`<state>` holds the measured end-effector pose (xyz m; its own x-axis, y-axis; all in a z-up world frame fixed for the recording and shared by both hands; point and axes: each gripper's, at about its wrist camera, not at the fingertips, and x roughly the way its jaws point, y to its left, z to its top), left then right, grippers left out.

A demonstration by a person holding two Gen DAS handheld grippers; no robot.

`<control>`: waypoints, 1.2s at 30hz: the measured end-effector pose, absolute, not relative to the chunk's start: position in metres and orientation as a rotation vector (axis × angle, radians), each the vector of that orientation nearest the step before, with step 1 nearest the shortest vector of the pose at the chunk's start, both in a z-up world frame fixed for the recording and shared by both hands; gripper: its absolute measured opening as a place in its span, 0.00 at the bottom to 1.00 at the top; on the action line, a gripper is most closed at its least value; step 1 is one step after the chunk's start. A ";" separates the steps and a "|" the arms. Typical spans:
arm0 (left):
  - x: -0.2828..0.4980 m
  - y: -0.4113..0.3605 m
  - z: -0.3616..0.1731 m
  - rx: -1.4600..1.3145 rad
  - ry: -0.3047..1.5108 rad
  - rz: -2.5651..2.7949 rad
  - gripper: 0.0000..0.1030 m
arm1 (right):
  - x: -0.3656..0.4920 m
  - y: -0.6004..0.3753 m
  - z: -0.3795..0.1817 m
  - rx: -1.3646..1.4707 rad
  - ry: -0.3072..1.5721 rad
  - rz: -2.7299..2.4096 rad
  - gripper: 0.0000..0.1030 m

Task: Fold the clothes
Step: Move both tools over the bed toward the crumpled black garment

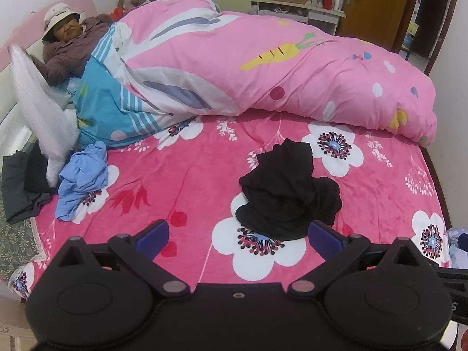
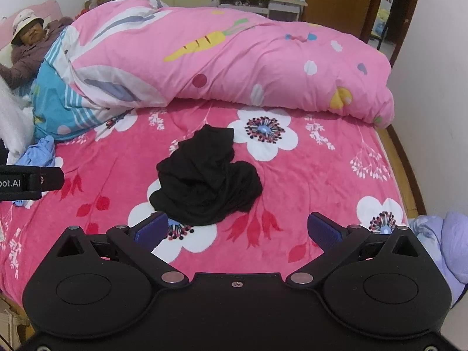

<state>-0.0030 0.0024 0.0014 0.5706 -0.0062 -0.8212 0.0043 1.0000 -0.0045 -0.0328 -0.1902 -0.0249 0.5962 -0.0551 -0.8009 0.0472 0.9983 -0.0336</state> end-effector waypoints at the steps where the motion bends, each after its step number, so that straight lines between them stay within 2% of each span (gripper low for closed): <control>1: -0.003 0.004 0.001 -0.003 0.964 -0.005 0.99 | -0.033 -0.189 -0.025 -0.011 0.930 -0.059 1.00; 36: 0.000 -0.005 -0.004 0.013 0.993 0.016 0.99 | -0.034 -0.189 -0.025 0.004 0.932 -0.064 1.00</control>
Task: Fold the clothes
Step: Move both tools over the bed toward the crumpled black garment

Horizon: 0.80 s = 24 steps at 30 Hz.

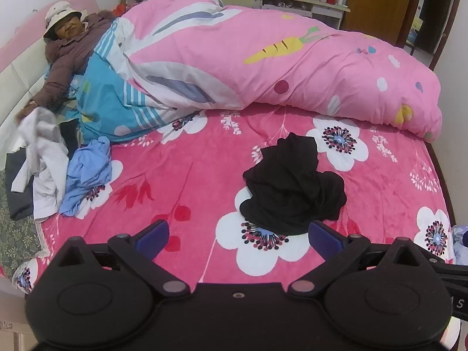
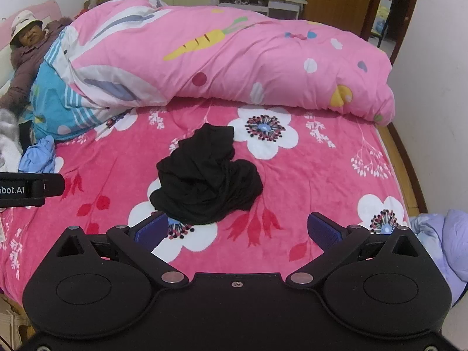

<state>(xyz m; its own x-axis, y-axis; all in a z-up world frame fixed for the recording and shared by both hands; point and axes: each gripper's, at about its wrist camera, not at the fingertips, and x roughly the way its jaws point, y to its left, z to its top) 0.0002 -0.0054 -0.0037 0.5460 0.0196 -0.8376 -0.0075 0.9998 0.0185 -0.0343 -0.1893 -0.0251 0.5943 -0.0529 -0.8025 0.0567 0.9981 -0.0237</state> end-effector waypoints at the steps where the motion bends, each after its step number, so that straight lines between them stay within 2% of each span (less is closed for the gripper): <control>1: 0.000 -0.005 -0.004 0.013 0.994 0.017 0.99 | -0.034 -0.190 -0.025 0.004 0.932 -0.064 1.00; 24: -0.001 -0.010 -0.008 0.021 0.997 0.017 0.99 | -0.032 -0.196 -0.029 0.008 0.937 -0.069 1.00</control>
